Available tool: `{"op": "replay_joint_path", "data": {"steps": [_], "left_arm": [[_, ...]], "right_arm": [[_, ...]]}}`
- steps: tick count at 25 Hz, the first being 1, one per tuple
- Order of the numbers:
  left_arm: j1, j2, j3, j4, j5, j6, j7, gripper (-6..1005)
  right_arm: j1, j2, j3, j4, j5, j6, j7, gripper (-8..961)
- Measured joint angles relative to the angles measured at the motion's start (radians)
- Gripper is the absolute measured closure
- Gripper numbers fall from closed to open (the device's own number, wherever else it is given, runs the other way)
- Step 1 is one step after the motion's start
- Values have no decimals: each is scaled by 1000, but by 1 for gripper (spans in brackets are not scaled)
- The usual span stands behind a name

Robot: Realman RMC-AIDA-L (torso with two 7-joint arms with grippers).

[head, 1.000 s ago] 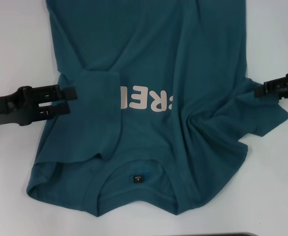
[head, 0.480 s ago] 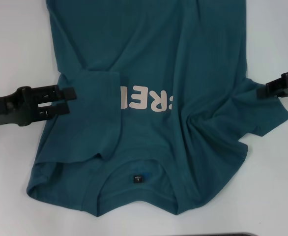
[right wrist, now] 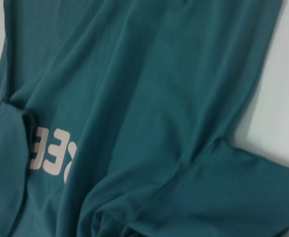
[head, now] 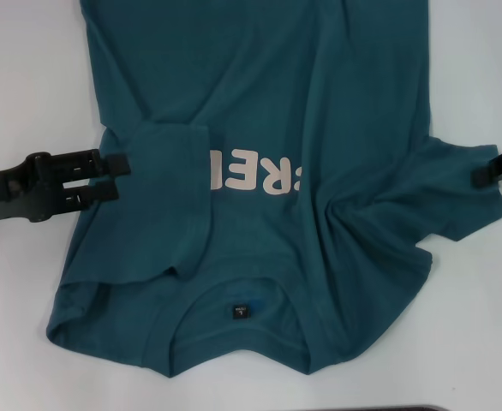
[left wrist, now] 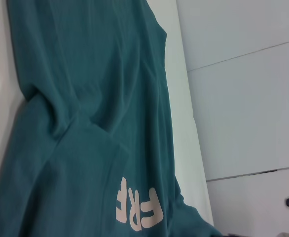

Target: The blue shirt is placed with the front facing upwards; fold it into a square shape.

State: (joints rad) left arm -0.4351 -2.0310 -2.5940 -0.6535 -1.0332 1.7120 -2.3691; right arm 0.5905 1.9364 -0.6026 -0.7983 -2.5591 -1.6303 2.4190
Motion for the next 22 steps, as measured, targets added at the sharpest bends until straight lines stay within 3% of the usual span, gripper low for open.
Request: {"op": "replay_joint_path", "data": {"steps": [8, 22], "left_arm": [[5, 1, 0, 0, -3, 0, -1, 310], [16, 6, -1, -5, -5, 5, -10, 311]], "right_arm": [[23, -11, 10, -85, -1, -143, 35, 939], [15, -27, 11, -137, -115, -141, 97, 938]]}}
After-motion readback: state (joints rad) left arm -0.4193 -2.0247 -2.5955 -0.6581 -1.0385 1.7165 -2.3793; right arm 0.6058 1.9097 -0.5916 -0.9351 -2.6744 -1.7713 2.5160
